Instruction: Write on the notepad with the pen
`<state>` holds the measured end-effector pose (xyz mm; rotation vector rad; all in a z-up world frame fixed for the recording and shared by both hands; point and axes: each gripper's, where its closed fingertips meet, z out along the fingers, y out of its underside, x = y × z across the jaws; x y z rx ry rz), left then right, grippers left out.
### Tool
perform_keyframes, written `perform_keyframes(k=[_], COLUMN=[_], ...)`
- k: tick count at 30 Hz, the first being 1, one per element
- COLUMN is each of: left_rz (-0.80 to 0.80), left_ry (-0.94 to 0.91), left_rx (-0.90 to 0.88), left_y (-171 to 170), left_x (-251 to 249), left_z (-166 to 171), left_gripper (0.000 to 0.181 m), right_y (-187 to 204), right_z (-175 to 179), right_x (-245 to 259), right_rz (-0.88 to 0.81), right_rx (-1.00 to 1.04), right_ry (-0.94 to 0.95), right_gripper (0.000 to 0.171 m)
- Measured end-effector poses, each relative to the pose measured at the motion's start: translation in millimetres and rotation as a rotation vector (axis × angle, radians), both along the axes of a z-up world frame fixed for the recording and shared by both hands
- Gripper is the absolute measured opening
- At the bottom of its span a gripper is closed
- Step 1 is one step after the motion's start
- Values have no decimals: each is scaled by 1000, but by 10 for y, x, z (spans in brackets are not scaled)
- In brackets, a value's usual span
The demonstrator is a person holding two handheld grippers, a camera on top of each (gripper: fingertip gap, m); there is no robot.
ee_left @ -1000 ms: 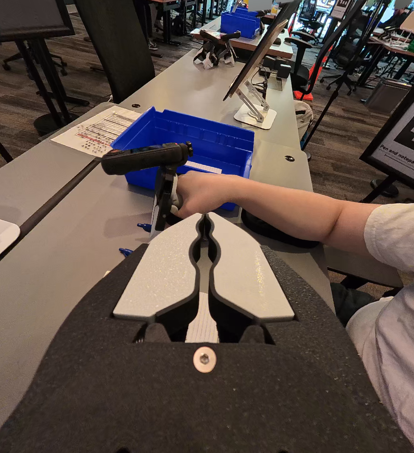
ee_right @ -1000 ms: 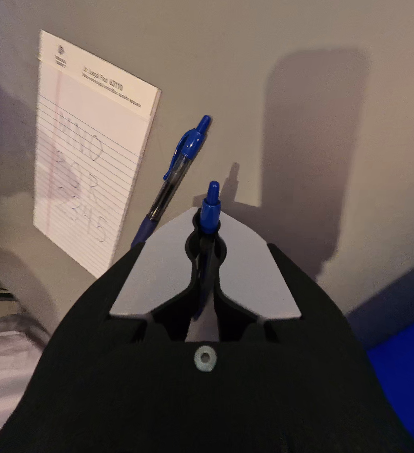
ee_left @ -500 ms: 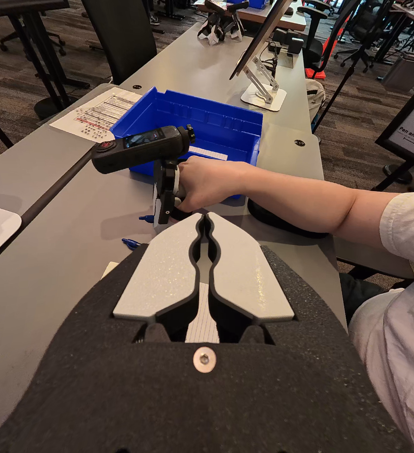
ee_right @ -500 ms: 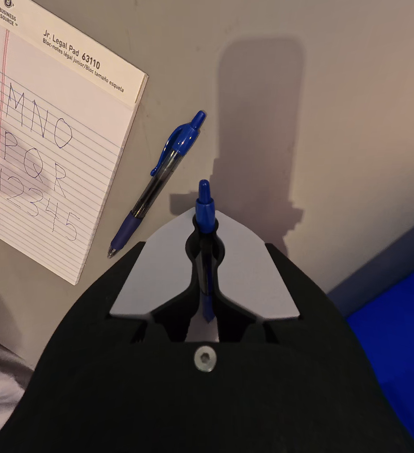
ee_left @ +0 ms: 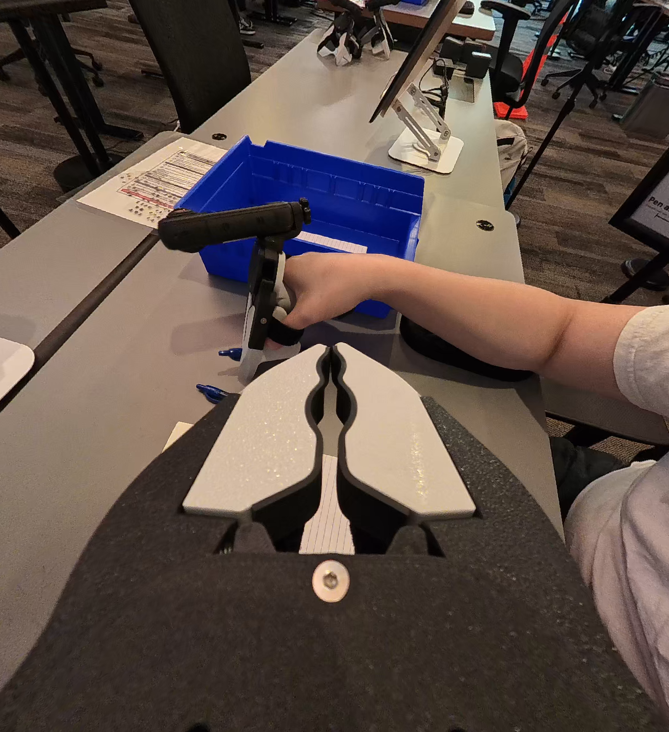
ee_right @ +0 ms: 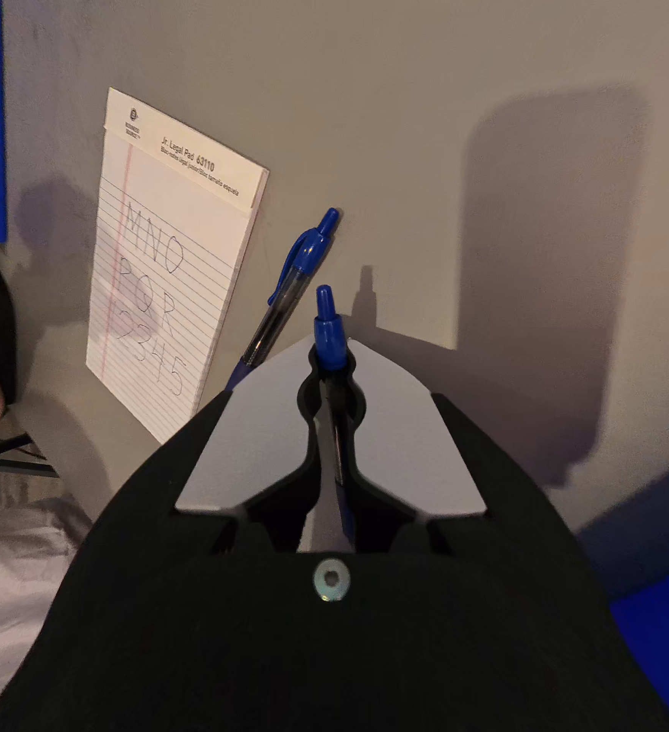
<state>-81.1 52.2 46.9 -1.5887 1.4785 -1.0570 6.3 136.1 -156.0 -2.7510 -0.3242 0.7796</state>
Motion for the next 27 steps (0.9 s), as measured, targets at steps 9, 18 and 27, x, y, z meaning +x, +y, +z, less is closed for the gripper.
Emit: perform_keyframes(k=[9,18,27], left_rz=[-4,-9,-2], left_ry=[9,17,87], left_rx=[0,2,20], left_y=[-10,-22,88], left_x=[-1,-2,-142], left_z=[-11,-22,-95], left_gripper=[0,0,0], right_y=[15,34,-3], right_z=[16,22,726], right_x=[-32,-10,-136], right_rz=[25,46,123], right_rx=[20,58,325], right_ry=[46,2,-103], right_gripper=[11,14,26])
